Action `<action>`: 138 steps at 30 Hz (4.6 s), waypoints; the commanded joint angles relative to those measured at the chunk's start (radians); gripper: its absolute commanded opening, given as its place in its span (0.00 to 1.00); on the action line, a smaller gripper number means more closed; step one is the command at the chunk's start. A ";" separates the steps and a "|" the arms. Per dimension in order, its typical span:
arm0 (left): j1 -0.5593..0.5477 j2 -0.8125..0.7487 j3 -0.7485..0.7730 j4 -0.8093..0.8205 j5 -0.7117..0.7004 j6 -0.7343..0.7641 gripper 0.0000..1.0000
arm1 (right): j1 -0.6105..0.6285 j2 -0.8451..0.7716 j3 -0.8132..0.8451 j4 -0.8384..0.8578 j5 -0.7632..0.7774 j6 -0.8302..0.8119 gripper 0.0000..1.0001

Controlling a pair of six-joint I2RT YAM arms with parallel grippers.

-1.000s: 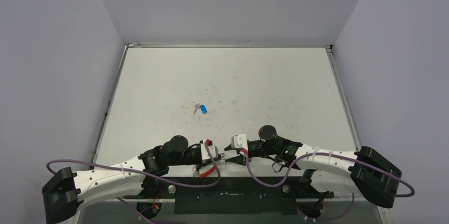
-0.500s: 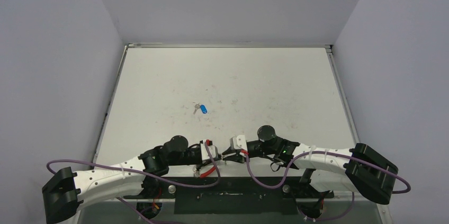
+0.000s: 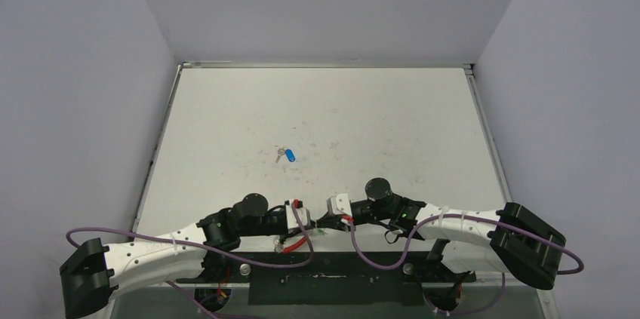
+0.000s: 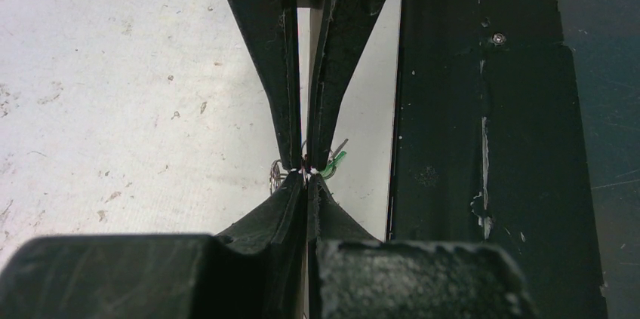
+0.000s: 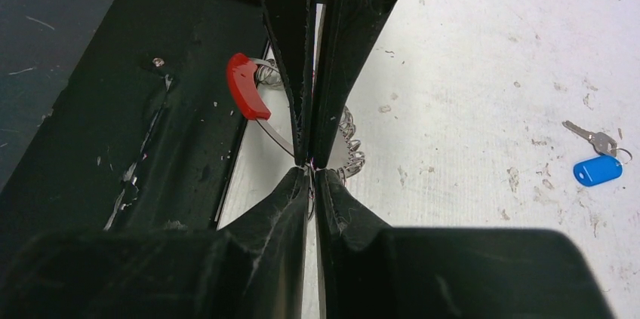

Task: Put the keys on the keyring

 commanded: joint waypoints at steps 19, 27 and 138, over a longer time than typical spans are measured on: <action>-0.011 -0.020 0.000 0.067 0.004 0.005 0.00 | 0.006 0.045 0.035 0.060 -0.018 0.010 0.02; -0.014 -0.046 0.001 0.034 -0.025 -0.004 0.00 | 0.005 0.023 0.086 -0.063 0.027 0.060 0.00; -0.022 0.072 -0.127 0.484 -0.093 -0.021 0.00 | -0.004 0.039 0.571 -0.942 0.224 0.004 0.51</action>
